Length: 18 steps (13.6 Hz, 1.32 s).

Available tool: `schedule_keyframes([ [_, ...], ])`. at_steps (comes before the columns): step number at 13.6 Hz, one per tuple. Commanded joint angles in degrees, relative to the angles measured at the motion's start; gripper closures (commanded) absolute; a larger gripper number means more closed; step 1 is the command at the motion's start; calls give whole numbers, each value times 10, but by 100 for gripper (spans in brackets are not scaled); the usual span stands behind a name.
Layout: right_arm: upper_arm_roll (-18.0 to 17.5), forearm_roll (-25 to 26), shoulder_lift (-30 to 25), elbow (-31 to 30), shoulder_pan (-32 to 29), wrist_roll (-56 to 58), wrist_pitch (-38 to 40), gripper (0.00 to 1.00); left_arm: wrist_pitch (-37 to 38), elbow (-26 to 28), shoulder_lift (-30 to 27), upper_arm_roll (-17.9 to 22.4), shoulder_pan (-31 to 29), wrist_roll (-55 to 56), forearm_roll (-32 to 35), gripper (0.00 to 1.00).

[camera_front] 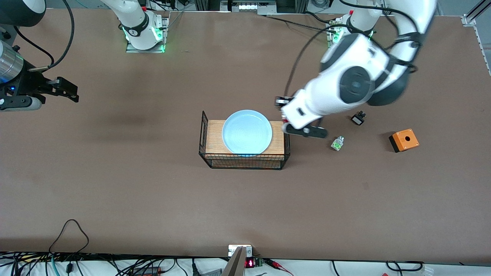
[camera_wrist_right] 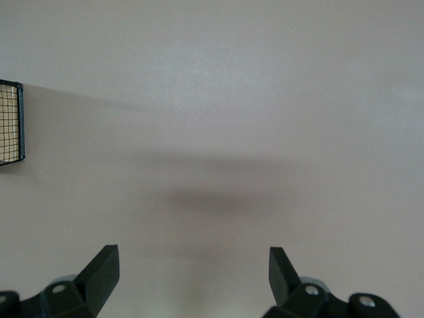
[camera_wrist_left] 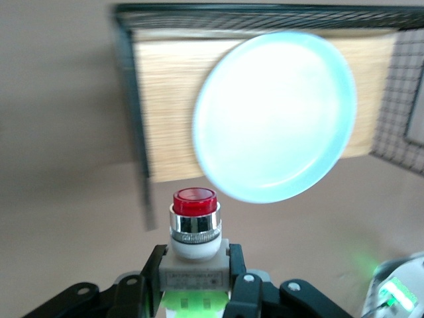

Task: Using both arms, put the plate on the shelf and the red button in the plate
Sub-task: 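Carry the red button with the left gripper over the plate, then lower the red button onto the plate and open the left gripper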

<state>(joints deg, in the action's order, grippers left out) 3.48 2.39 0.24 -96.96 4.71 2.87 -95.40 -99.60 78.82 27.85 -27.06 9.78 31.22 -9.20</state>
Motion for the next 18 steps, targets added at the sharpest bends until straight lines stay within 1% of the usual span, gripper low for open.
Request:
schedule_keyframes([
  [1, -2, -9, -2, 5, -6, 3, 2, 0, -72, -32, 51, 8, 32, 54, -4, 93],
  [3, -1, -9, -2, 6, -6, 3, 1, 0, -133, -31, 76, 11, 61, 74, 0, 92],
  [4, -1, -9, -2, 8, -6, 3, 2, 0, -146, -31, 95, 12, 66, 74, -1, 92],
  [6, -1, -9, -2, 10, -6, 3, 2, 0, -203, -31, 115, 16, 83, 74, 2, 92],
  [7, -1, -9, -2, 10, -6, 3, 2, 0, -219, -31, 123, 19, 88, 73, 18, 91],
  [9, -1, -9, -2, 10, -7, 3, 2, 0, -221, -31, 135, 19, 88, 69, 69, 89],
  [10, -1, -9, -2, 10, -7, 3, 2, 0, -222, -31, 137, 18, 87, 70, 74, 82],
  [11, -1, -9, -2, 10, -7, 2, 2, 0, -221, -31, 136, 19, 87, 74, 75, 58],
  [12, -1, -9, -2, 10, -6, 1, 2, 0, -221, -31, 135, 19, 87, 74, 77, 12],
  [13, -1, -9, -2, 10, -6, 1, 2, 0, -221, -31, 132, 18, 87, 75, 78, 0],
  [16, -2, -9, -2, 10, -3, 3, 2, 0, -213, -31, 115, 17, 81, 76, 77, 0],
  [18, -4, -9, -2, 10, -2, 4, 2, 0, -167, -32, 93, 16, 79, 72, 80, 0],
])
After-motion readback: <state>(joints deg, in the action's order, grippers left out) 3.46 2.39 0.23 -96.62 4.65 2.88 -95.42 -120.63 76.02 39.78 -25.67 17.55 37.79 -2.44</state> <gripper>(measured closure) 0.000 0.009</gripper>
